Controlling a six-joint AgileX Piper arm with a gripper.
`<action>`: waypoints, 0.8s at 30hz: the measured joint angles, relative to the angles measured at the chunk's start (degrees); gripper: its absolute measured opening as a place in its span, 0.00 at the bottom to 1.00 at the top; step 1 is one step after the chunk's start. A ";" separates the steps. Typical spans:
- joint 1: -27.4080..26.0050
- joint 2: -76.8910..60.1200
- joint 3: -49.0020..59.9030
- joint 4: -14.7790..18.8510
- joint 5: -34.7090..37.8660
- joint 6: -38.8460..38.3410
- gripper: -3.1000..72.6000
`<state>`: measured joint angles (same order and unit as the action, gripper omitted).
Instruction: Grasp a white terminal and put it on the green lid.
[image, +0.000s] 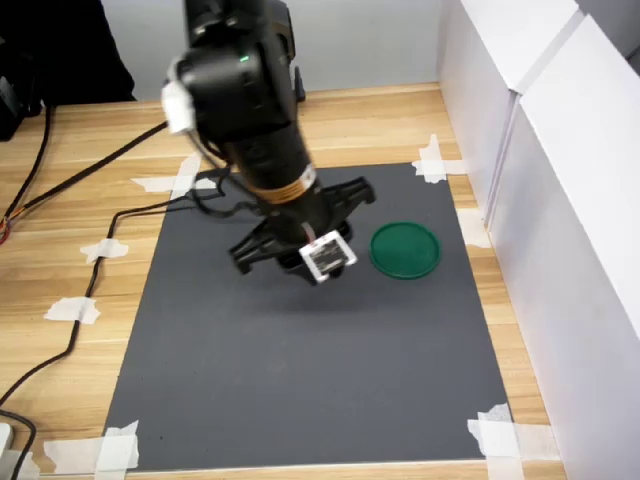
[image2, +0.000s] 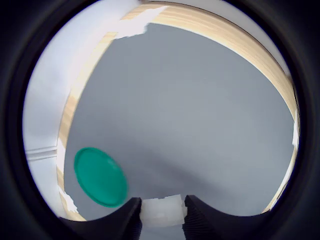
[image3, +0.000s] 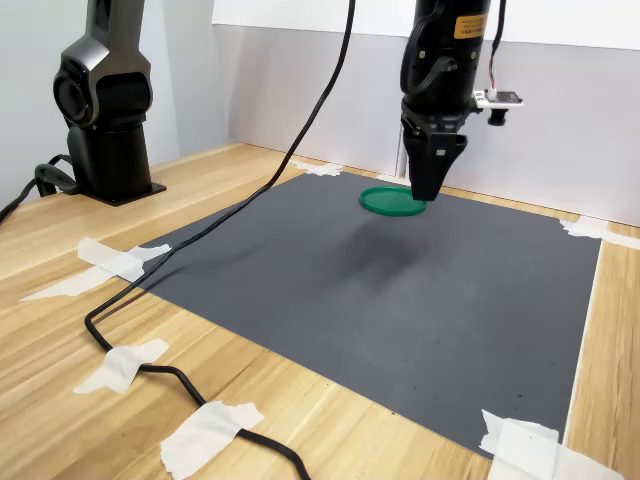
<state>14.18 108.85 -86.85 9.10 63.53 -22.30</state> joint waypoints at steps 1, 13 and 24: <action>2.13 -0.21 0.93 0.07 -0.38 0.09 0.45; 13.33 -0.31 9.12 0.88 -6.90 2.23 0.45; 13.33 -0.31 12.41 -1.60 -10.65 1.29 0.45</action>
<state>27.50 108.53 -74.44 7.50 52.88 -21.00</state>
